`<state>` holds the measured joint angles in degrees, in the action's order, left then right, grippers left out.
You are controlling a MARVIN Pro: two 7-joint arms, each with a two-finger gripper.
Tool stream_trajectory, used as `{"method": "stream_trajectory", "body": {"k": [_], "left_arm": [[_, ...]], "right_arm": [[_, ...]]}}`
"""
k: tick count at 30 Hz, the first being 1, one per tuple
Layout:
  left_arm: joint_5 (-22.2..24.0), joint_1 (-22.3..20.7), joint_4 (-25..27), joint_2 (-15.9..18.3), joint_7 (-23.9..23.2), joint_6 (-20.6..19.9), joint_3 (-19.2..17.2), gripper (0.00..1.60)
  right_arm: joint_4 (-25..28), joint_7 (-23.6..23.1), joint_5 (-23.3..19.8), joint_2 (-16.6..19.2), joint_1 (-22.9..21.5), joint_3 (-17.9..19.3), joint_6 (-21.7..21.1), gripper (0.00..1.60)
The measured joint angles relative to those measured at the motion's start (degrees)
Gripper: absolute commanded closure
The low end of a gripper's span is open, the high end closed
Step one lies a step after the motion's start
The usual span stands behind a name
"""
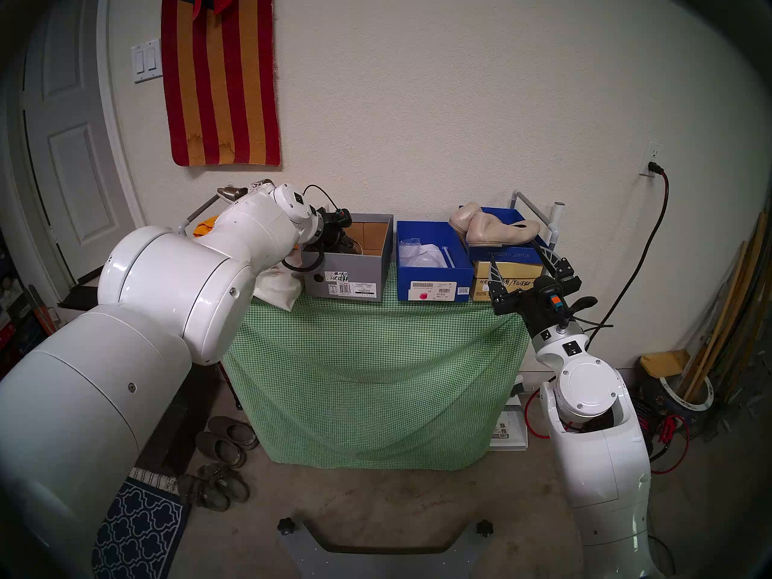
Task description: Put shoes into shoe box
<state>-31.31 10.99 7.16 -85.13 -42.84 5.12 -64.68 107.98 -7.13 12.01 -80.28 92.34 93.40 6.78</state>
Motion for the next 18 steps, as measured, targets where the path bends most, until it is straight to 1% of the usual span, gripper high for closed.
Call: {"method": "stream_trajectory", "body": {"k": [5,11,18], "left_arm": [[-0.83,-1.59,-0.13,0.84,-2.11,-0.44,0.82,0.0],[-2.28,-4.56,0.35,3.25,-4.21,-1.17,1.97,0.0],[-2.83,-6.84,0.39,5.58,-5.87,-2.09,2.03,0.0]], "right_arm": [[0.0,0.01,0.0,0.0,0.0,0.0,0.0,0.0],[0.0,0.02,-0.01,0.0,0.0,0.0,0.02,0.0],[0.0,0.02,-0.02,0.0,0.0,0.0,0.03,0.0]]}}
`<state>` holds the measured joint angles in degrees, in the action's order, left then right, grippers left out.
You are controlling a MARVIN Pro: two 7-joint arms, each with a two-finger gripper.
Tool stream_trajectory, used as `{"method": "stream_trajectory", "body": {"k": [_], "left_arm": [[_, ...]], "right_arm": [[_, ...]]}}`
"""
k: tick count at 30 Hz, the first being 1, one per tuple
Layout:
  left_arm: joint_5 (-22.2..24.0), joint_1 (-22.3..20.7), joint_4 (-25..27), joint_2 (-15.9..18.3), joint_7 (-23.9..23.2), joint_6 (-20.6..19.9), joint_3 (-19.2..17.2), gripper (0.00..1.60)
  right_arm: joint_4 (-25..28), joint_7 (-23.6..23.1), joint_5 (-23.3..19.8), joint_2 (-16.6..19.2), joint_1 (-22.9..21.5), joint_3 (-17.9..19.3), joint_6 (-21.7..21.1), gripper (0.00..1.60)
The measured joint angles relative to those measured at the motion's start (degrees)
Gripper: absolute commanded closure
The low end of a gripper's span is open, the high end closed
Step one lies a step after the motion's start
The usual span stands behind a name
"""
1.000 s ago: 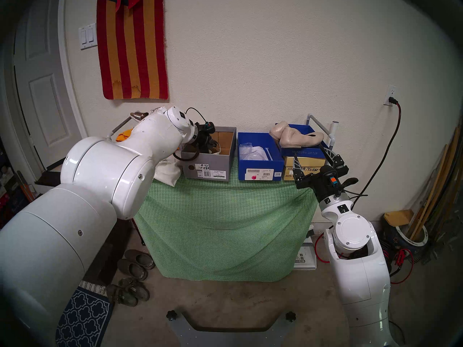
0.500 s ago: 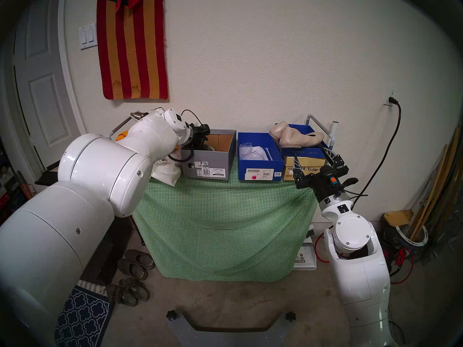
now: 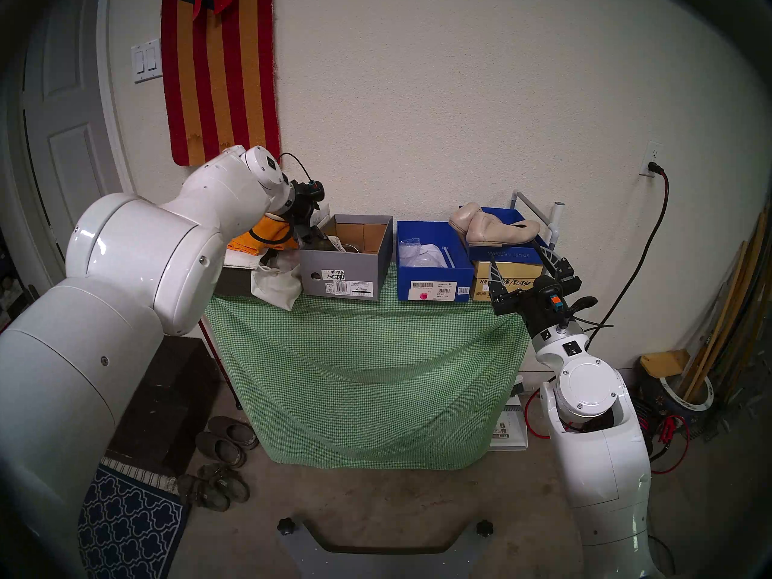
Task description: Put shoes into shoe box
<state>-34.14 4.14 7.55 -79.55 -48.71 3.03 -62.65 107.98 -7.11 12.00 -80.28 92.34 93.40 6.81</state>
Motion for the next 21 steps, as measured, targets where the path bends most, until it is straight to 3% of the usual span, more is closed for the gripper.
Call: {"method": "stream_trajectory", "body": {"k": [21], "left_arm": [[1.28,-1.89,-0.68,2.54,-3.08,-2.84,-2.18,0.0]], "right_arm": [[0.0,0.0,-0.02,0.0,0.0,0.0,0.01,0.0]]}}
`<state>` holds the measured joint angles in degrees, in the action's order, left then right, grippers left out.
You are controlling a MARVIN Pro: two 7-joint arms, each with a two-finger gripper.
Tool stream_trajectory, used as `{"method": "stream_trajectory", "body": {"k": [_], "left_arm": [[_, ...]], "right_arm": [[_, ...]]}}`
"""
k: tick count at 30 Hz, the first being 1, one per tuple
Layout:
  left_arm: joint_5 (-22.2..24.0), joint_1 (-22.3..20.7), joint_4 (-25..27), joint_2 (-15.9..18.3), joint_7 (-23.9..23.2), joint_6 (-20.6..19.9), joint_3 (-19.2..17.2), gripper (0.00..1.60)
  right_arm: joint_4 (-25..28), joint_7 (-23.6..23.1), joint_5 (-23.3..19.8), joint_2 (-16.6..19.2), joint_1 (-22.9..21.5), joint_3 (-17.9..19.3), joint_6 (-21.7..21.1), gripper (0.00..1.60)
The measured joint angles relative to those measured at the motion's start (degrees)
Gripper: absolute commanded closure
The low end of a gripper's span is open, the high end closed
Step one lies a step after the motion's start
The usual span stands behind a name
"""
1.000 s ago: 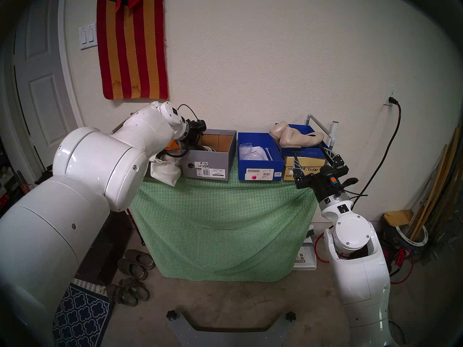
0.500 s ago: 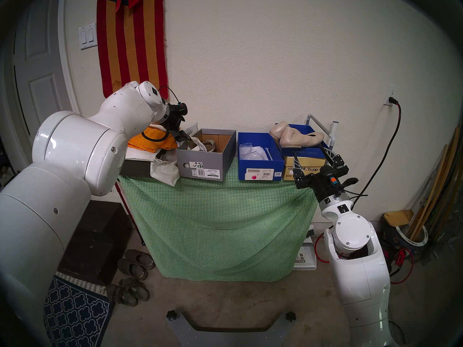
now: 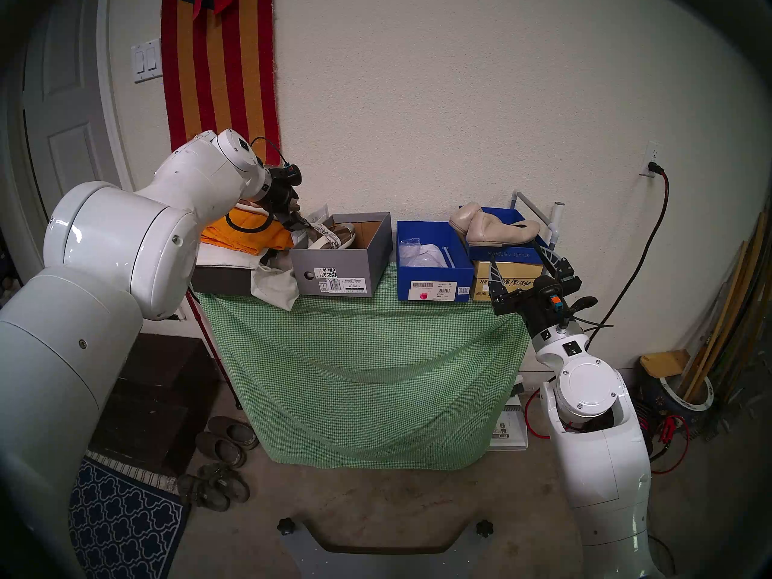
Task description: Put shoes into shoe box
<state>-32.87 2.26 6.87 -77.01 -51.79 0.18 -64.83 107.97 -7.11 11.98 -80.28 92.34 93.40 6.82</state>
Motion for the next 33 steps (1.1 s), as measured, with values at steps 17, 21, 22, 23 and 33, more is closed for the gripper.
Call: {"method": "stream_trajectory", "body": {"k": [17,21,22,23,33], "left_arm": [[-5.55,-3.19,2.16,2.26,-9.73,8.57,5.82,0.0],[-3.12,-4.92,2.33,3.46,-8.12,7.71,3.45,0.0],[-2.32,-5.46,2.4,3.89,-7.53,7.4,2.62,0.0],[-1.32,-6.09,2.44,4.43,-6.7,6.99,1.56,0.0],[4.96,-8.26,1.48,8.55,2.67,2.46,-6.53,0.0]], "right_arm": [[0.0,0.0,0.0,0.0,0.0,0.0,0.0,0.0],[0.0,0.0,0.0,0.0,0.0,0.0,0.0,0.0],[0.0,0.0,0.0,0.0,0.0,0.0,0.01,0.0],[0.0,0.01,0.0,0.0,0.0,0.0,0.01,0.0],[-0.01,0.02,-0.01,0.0,0.0,0.0,0.01,0.0]]}}
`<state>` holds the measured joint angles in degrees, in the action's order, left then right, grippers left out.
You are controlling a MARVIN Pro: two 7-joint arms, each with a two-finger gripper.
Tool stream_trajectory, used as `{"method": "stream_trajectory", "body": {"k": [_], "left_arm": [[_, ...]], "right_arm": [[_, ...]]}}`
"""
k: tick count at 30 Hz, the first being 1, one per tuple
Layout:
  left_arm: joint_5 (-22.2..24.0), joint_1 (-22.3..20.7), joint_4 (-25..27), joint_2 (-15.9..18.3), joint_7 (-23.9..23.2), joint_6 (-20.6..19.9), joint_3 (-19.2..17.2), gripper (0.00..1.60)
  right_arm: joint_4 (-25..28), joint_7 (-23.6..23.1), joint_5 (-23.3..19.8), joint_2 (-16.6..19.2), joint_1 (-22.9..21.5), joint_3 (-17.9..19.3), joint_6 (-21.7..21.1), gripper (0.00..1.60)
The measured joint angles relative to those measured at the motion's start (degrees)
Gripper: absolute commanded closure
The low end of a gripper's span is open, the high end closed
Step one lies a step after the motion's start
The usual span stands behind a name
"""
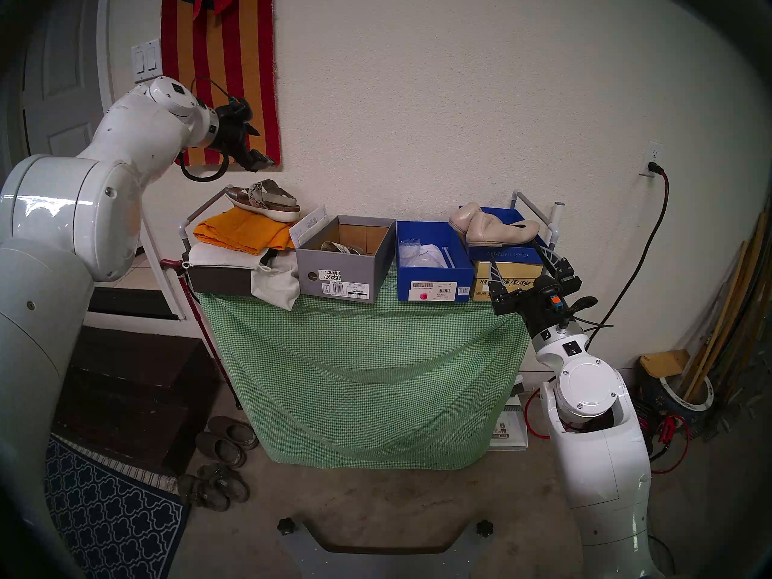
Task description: Put shoes into shoe box
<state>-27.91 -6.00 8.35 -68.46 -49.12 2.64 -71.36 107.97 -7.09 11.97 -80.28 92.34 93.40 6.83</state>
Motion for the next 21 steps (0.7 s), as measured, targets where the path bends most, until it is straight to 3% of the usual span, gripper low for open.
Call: {"method": "stream_trajectory", "body": {"k": [12,17,21], "left_arm": [[0.77,4.13,-2.62,0.82,11.6,-5.21,-2.0,0.0],[1.03,5.08,-3.05,0.46,11.58,-6.2,-2.41,0.0],[1.46,5.17,-2.99,0.46,8.28,-6.6,-2.97,0.0]], "right_arm": [[0.0,0.0,0.0,0.0,0.0,0.0,-0.01,0.0],[0.0,0.0,0.0,0.0,0.0,0.0,-0.02,0.0],[0.0,0.0,0.0,0.0,-0.03,-0.04,-0.04,0.0]]}}
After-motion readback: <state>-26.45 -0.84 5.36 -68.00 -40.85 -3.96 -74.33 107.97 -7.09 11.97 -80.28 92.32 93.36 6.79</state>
